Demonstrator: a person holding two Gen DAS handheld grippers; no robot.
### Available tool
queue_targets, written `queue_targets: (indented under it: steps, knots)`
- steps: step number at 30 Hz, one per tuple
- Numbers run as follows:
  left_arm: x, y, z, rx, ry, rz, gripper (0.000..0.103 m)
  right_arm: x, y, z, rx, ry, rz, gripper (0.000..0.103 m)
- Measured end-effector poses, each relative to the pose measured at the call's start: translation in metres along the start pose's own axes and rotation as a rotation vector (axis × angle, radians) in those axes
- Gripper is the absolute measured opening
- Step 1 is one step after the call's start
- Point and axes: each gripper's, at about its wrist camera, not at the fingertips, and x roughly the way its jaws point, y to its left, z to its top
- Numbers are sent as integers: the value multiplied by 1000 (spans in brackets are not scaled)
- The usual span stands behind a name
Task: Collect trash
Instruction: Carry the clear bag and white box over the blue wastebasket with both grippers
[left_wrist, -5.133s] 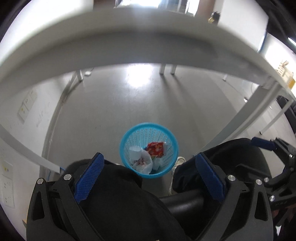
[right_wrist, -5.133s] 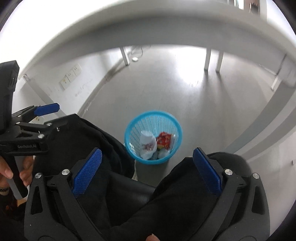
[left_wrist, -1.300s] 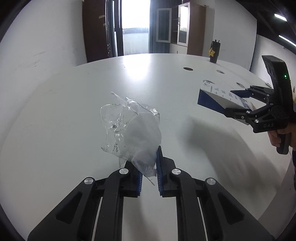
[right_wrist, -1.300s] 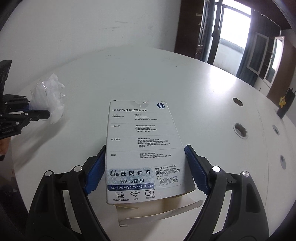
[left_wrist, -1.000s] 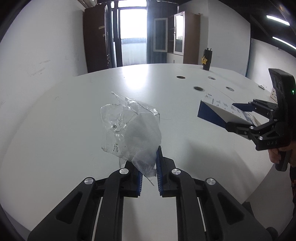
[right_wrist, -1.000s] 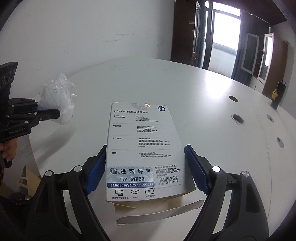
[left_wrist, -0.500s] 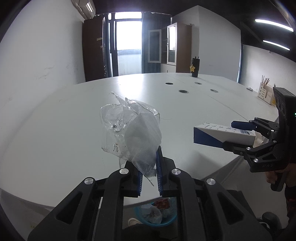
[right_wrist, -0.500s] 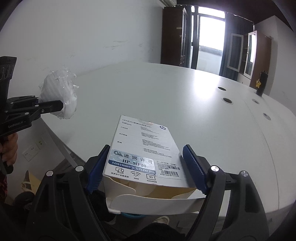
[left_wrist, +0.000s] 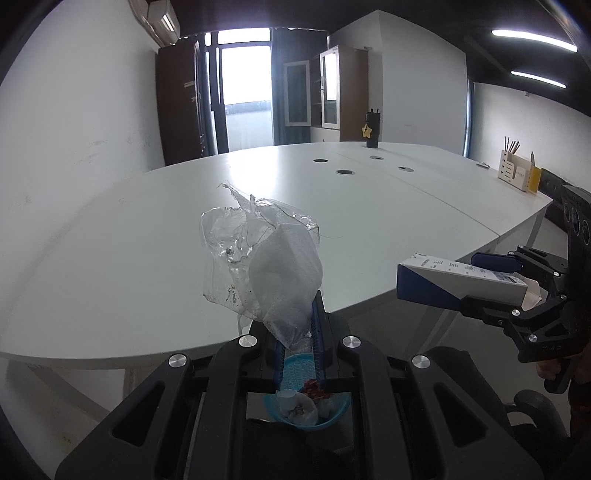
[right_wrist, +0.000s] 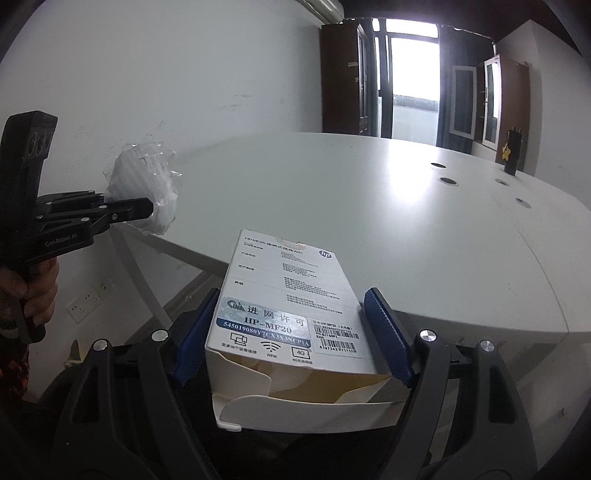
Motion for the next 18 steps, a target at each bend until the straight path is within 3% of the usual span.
queue_targets:
  steps: [9,18]
  knots:
    - [30,-3,-60,-64,124,-82,11,16,7,-61,33,122,56,74]
    - [98,7,-111,-163,283,-120,11,88,-4,-107,63,250,37,74]
